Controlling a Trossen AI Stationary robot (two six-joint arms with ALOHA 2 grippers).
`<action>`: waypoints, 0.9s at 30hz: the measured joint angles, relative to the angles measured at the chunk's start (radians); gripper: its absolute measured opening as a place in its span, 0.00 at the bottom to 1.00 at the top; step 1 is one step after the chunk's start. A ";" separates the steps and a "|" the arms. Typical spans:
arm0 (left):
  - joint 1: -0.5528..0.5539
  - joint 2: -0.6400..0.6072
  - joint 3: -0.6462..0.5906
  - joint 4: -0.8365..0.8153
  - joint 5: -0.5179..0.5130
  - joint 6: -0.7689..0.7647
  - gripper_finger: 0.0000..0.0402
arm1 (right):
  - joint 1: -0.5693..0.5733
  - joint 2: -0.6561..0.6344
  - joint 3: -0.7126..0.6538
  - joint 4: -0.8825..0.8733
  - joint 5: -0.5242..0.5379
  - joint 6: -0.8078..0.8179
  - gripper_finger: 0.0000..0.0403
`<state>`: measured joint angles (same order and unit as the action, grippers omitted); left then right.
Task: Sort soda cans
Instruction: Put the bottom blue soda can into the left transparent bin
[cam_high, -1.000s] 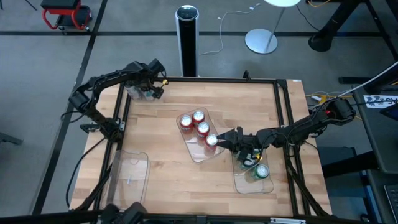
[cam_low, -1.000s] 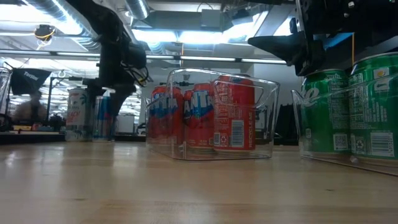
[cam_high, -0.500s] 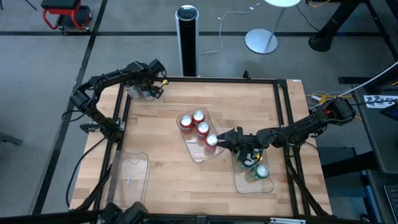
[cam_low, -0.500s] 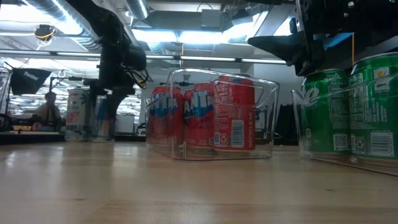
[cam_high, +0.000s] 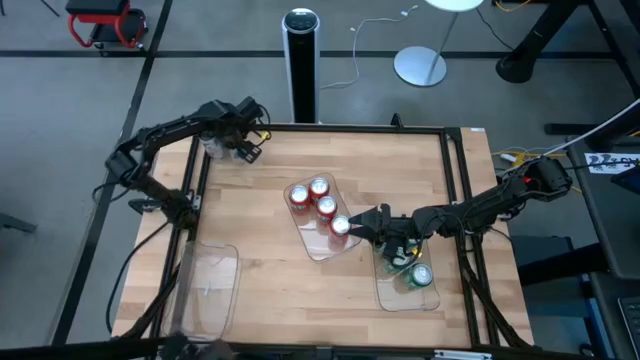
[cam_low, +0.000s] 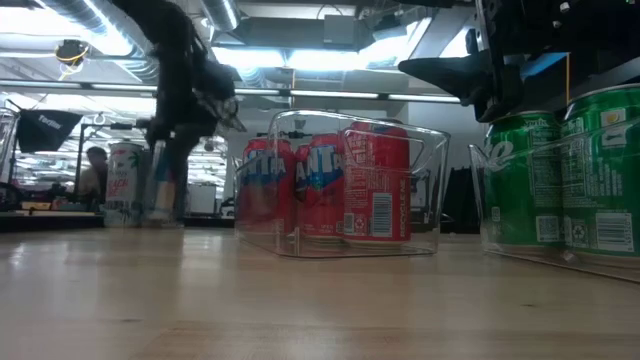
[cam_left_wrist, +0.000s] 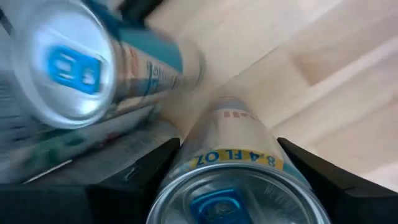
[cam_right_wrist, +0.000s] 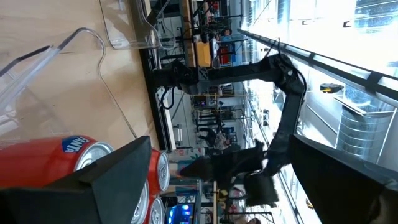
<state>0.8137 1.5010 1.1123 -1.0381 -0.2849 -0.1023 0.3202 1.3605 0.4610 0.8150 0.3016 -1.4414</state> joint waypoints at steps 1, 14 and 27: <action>-0.014 -0.023 0.004 -0.013 -0.003 0.002 0.56 | 0.000 0.000 0.000 0.000 0.000 0.000 0.93; -0.380 -0.337 0.058 -0.152 0.050 -0.183 0.56 | 0.000 0.000 0.000 0.000 0.000 -0.002 0.93; -0.929 -0.414 0.132 -0.301 0.087 -0.653 0.56 | 0.000 0.000 0.000 0.000 0.000 -0.004 0.93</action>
<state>-0.1153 1.0866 1.2440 -1.3393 -0.1979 -0.7556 0.3202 1.3605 0.4610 0.8150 0.3013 -1.4452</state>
